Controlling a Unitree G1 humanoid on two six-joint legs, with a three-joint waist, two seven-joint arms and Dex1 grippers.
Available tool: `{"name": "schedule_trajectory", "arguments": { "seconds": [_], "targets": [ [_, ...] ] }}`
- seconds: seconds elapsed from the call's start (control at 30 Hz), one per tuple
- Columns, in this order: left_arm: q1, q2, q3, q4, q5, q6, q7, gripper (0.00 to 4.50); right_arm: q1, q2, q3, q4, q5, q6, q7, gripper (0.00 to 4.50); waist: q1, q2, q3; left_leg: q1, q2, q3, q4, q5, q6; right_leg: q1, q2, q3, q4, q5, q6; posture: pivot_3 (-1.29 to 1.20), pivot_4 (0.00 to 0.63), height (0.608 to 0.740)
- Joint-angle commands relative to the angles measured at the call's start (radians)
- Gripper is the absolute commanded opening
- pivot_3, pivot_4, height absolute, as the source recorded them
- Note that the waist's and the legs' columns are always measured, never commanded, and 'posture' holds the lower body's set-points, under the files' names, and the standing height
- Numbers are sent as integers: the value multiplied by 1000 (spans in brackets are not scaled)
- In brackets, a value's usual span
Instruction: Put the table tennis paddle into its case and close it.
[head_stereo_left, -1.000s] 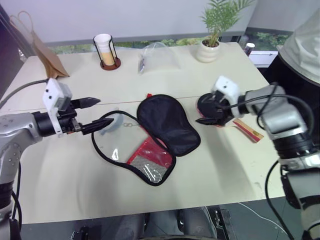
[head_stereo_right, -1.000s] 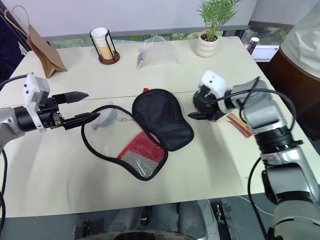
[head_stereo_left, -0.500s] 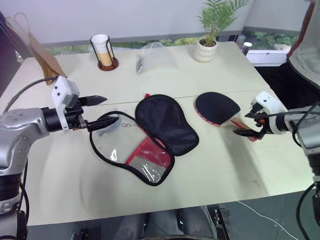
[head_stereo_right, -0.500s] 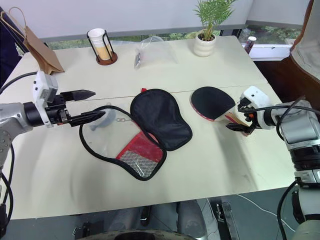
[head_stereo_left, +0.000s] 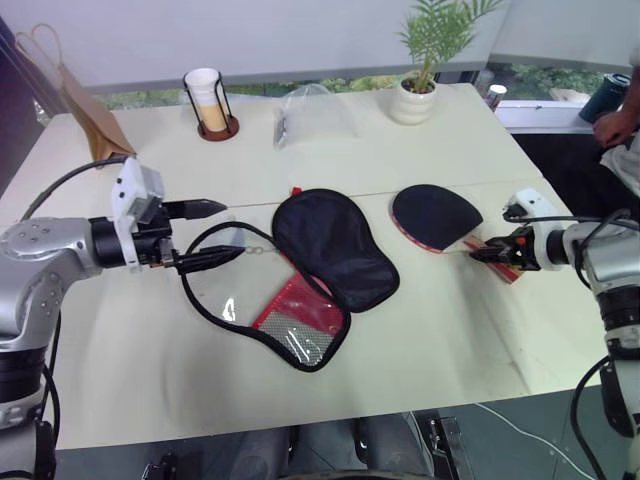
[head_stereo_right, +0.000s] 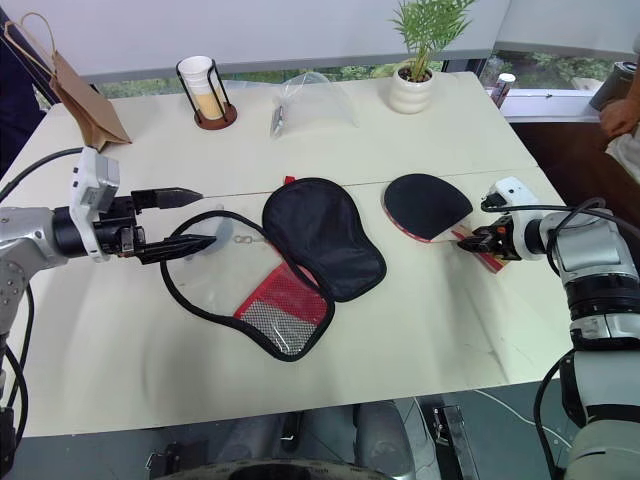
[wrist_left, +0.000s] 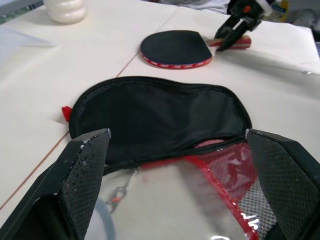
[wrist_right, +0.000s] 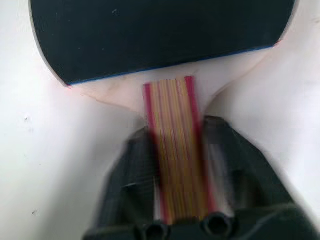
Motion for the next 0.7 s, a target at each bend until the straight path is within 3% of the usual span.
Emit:
{"name": "schedule_trajectory", "arguments": {
  "seconds": [0.03, 0.17, 0.33, 0.47, 0.7],
  "targets": [
    [-16, 23, 8, -9, -7, -4, -21, 4500, -8, -17, -38, -115, 31, 56, -4, 850, 0, 0, 0, 0, 0, 0, 0, 0, 0, 0, 0, 0, 0, 0, 0, 0, 150, 740],
    [-30, 24, 4, 11, 4, -9, -28, 4500, -5, -26, -76, -279, 69, 157, -28, 850, -3, 1, 1, 0, 0, 0, 0, 0, 0, 0, 0, 0, 0, 0, 0, 0, 150, 740],
    [-58, 9, -22, 51, 31, -29, -31, 4500, -37, 18, -146, -629, 171, 495, -132, 850, 0, 2, 1, -1, 0, -1, 0, 0, 0, -1, 0, 0, 1, 0, 0, 0, 150, 740],
    [-90, -9, -40, 74, 44, -39, -25, 4500, -37, 204, -139, -892, 207, 790, -313, 850, 1, 0, 0, -1, 0, -2, 0, 0, 0, -1, -1, 0, 1, 0, 0, 0, 150, 740],
    [-103, -11, -53, 79, 52, -38, -32, 4500, -21, 483, -87, -1011, 170, 959, -574, 850, 6, 0, 0, -2, -2, -3, 0, 0, 0, -2, -1, 0, 1, 0, 0, 0, 150, 740]
  ]
}}
